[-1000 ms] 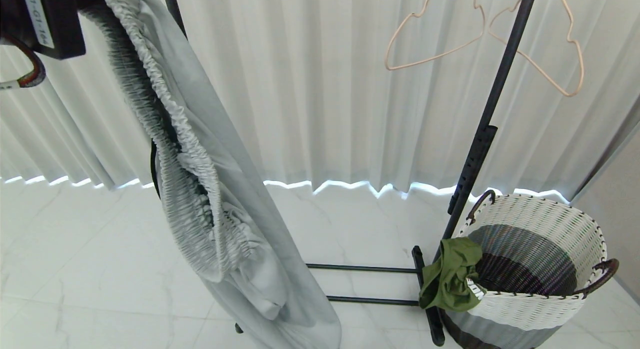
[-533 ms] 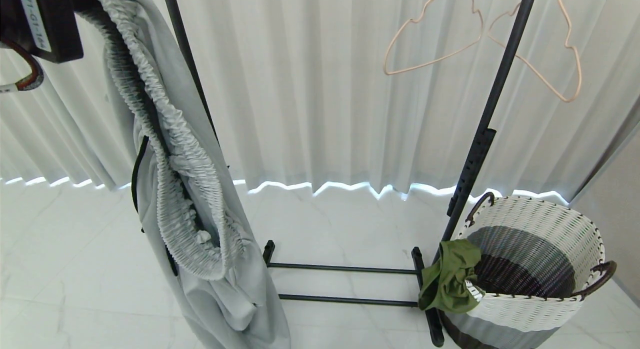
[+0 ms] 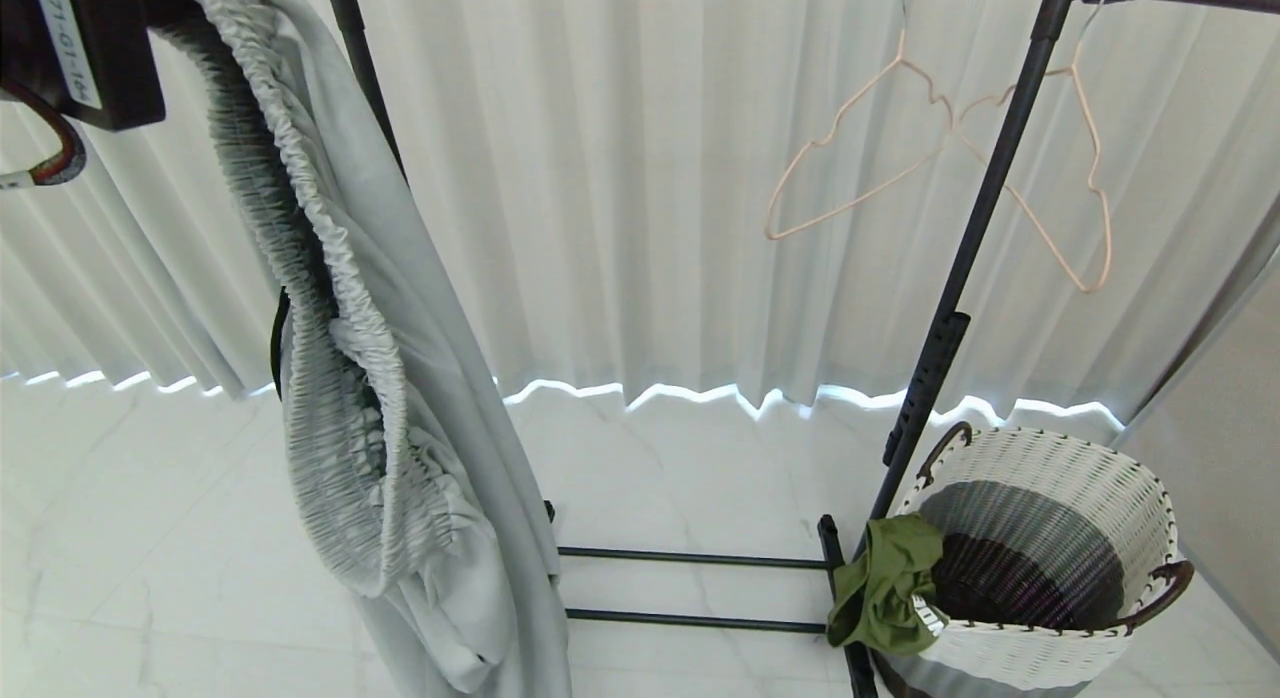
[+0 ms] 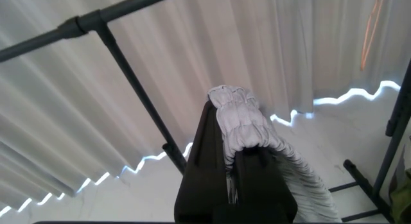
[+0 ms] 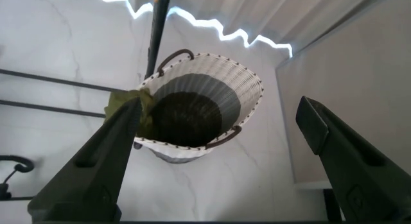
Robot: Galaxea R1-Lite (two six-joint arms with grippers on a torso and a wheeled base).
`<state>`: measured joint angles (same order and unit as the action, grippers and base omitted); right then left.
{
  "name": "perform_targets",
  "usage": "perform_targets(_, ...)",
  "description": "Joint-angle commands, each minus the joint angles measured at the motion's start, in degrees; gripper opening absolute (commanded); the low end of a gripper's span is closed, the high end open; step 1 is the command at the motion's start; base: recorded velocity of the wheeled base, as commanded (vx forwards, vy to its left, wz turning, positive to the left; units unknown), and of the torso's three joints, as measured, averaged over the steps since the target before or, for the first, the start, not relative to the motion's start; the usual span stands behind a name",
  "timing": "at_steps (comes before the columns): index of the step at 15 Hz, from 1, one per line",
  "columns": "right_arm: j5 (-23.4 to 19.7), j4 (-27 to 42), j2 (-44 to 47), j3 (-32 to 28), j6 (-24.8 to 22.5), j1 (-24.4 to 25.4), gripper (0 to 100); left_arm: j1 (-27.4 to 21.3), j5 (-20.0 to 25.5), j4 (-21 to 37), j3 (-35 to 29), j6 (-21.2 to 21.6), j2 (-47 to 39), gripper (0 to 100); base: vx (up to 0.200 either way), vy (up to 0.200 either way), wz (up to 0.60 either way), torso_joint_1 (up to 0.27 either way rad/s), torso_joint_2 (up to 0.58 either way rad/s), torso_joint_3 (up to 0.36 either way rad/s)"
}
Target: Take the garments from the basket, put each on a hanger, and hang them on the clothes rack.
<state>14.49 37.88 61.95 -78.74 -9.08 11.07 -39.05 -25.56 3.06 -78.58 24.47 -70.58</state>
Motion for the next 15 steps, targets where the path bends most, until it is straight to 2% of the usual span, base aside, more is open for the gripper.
perform_targets(1, -0.08, 0.0, 0.19, -0.01, -0.06, 0.01, 100, 0.02, -0.01, 0.02, 0.01, 0.05, -0.08, 0, 0.0, 0.0, 0.0, 0.188, -0.47, -0.295)
perform_targets(9, -1.05, -0.08, 0.27, 0.08, -0.15, -0.08, 100, 0.02, -0.1, 0.02, 0.01, 0.14, 0.01, 0, 0.0, 0.0, 0.0, 0.192, -0.46, -0.268)
perform_targets(13, -0.96, -0.17, 0.27, 0.87, -0.41, -0.08, 100, 0.02, -0.45, 0.02, -0.08, 0.14, -0.08, 0, 0.0, 0.0, 0.0, 0.038, -0.09, -0.047)
perform_targets(15, -0.96, -0.35, 0.27, 1.04, -0.5, -0.17, 100, 0.02, -0.45, 0.02, -0.08, 0.14, -0.08, 0, 0.2, 0.0, 0.0, 0.002, -0.01, -0.005)
